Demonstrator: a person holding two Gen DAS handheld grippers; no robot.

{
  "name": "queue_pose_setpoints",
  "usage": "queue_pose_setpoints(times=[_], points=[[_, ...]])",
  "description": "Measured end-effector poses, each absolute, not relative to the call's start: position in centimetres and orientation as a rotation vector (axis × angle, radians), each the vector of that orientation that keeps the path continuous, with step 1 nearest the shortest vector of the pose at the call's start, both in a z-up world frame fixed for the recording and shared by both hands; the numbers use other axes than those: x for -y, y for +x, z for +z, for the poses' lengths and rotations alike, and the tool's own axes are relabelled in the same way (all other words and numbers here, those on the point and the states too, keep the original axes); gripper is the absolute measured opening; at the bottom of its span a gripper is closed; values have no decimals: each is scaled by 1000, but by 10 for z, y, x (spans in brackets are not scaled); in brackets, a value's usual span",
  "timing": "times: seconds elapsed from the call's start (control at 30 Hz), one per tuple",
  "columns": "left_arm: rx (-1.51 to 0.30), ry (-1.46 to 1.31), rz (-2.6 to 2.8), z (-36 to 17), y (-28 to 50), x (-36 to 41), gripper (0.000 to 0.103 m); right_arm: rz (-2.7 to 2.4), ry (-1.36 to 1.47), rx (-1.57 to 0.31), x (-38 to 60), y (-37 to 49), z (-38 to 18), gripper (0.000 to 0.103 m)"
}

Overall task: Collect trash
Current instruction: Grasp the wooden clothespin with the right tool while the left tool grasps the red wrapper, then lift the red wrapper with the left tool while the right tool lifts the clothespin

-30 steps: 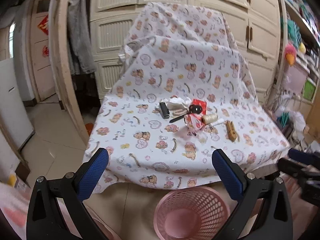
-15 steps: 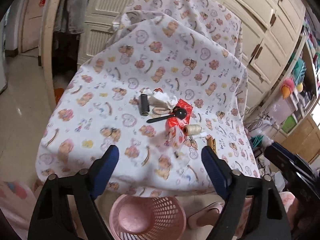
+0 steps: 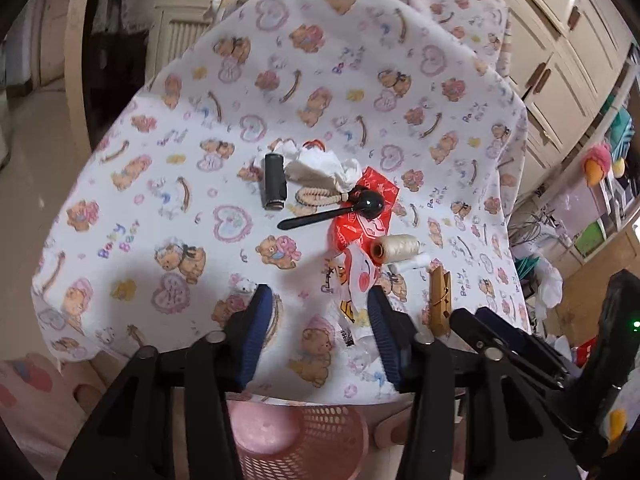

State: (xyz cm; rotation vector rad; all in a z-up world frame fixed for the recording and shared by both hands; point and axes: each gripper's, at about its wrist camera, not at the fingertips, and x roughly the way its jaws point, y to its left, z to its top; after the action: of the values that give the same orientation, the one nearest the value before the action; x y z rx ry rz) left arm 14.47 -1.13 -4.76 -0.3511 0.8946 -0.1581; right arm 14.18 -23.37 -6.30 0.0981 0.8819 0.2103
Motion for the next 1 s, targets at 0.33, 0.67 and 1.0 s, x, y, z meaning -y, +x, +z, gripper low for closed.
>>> queue_pose_setpoints(times=[0.33, 0.67, 1.0], points=[[-813, -270, -185, -32, 129, 19, 1, 201, 62, -876, 222, 149, -83, 17], [-686, -316, -193, -7, 102, -9, 0, 153, 107, -841, 228, 141, -80, 13], [-568, -261, -256, 16, 82, 1, 0, 134, 129, -804, 239, 125, -63, 13]])
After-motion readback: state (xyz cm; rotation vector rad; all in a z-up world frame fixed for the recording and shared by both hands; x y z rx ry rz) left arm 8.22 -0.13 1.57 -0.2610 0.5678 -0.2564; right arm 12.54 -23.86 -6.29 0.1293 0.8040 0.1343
